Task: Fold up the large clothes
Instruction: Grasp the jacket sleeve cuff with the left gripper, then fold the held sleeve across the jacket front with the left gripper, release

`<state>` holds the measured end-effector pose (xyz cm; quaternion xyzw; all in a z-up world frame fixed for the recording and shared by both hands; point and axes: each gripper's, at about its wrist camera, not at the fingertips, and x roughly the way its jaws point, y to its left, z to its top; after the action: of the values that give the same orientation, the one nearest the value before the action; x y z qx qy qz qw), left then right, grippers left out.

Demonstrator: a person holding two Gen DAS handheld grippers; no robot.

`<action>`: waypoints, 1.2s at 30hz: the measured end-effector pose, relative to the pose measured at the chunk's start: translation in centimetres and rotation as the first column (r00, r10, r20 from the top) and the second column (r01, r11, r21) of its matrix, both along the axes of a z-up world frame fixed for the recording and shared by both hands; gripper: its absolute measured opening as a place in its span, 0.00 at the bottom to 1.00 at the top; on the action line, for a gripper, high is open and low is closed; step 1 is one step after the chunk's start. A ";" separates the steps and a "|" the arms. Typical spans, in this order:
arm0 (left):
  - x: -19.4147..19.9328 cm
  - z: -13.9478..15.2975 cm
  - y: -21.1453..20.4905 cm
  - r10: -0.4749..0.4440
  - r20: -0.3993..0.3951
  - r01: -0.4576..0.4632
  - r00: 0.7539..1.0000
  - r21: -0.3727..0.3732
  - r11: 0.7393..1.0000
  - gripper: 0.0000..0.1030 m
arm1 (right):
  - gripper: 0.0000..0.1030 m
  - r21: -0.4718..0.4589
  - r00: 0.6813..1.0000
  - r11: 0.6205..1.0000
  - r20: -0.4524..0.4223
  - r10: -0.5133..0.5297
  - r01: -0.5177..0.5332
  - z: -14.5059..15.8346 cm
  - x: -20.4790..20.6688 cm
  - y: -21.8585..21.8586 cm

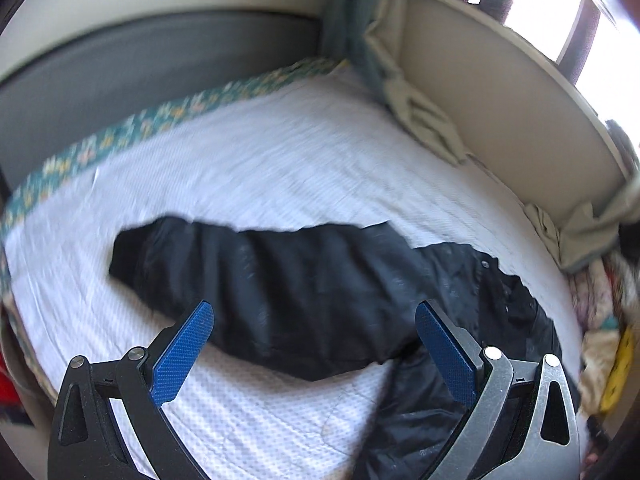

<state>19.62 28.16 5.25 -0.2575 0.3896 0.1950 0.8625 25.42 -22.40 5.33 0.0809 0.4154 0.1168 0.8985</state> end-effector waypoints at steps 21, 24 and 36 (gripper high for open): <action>-2.1 -15.2 11.8 0.352 -0.133 -0.361 0.927 -0.577 0.733 0.87 | 1.00 -0.013 0.999 1.000 -0.044 -0.007 0.007 -1.6 0.0 -0.7; -1.8 -15.1 12.3 0.380 -0.090 -0.363 0.920 -0.560 0.745 0.87 | 1.00 -0.014 0.998 1.000 -0.051 -0.022 0.022 -1.9 0.1 -1.3; -0.4 -13.7 11.9 0.387 0.013 -0.326 0.922 -0.514 0.794 0.13 | 1.00 -0.031 0.993 0.999 -0.112 -0.036 0.032 -4.0 1.3 -1.3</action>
<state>19.24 40.08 -8.45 -0.5526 0.3197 0.2306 0.7344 26.75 -23.75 1.29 0.0815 0.4655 0.0907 0.8766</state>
